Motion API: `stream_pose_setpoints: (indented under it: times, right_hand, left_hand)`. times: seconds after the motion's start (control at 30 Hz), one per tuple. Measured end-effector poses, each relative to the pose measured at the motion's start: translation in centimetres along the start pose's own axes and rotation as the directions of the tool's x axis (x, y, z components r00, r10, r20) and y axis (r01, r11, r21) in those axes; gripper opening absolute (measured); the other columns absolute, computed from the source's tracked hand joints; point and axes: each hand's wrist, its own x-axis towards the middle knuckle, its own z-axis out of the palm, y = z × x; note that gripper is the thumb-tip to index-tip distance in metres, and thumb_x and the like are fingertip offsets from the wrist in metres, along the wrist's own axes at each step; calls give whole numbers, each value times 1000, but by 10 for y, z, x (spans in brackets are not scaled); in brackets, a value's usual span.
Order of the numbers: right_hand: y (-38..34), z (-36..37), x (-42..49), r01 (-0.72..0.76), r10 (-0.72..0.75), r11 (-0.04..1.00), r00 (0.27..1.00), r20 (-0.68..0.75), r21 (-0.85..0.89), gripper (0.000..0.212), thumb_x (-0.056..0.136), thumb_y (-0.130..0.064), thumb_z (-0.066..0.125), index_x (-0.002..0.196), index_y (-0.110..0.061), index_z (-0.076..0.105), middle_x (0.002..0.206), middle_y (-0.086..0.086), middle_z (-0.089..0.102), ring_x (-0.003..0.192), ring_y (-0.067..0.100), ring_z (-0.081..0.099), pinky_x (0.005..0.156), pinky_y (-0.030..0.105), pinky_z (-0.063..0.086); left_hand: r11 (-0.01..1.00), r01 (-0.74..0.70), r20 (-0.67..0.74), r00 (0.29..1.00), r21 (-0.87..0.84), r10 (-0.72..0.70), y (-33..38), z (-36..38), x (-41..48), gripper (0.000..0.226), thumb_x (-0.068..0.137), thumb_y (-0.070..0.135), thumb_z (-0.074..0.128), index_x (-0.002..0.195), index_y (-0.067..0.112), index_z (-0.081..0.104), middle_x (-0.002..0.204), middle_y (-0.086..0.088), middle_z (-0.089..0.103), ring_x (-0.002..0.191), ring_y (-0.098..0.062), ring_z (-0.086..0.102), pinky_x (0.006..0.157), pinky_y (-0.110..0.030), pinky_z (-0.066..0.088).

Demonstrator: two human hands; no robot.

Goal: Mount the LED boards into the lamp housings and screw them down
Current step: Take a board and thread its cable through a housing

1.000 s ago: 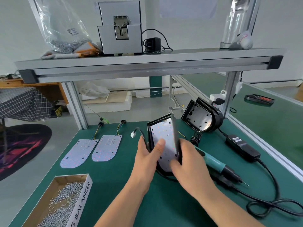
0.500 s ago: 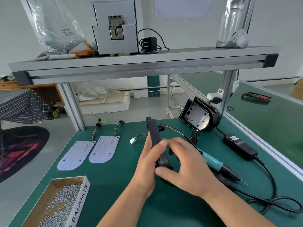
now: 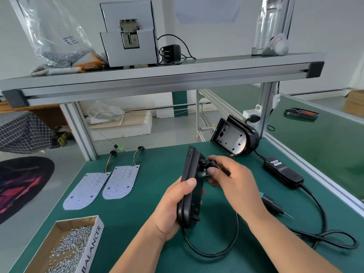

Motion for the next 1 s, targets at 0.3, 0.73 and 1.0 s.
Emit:
stream_pose_setpoints:
  times: [0.3,0.73,1.0]
  right_hand:
    - [2,1,3,-75,76,996,997,21,-53,29,106,-17,65,132,-29,66,87,-7,78,81,8,74,74,18,56]
    - [12,-1,8,-153,145,972,988,55,177,19,101,-4,69,113,-19,65,90,7,79,77,26,79,73,37,66]
    - [16,-2,9,-152,153,981,988,1,120,16,98,-10,75,100,-25,73,80,6,79,69,24,78,67,38,66]
  left_hand:
    - [993,31,-26,999,-115,-34,-5,-2,2,86,67,62,79,130,4,71,125,-33,70,95,-31,69,85,-43,55]
    - [979,22,-8,1000,-205,-24,-6,-5,5,86,56,68,92,122,13,80,126,-27,74,116,-35,72,106,-53,52]
    - [986,45,-39,998,-163,-52,-8,-2,4,82,58,65,90,118,10,81,123,-33,72,104,-36,68,101,-52,49]
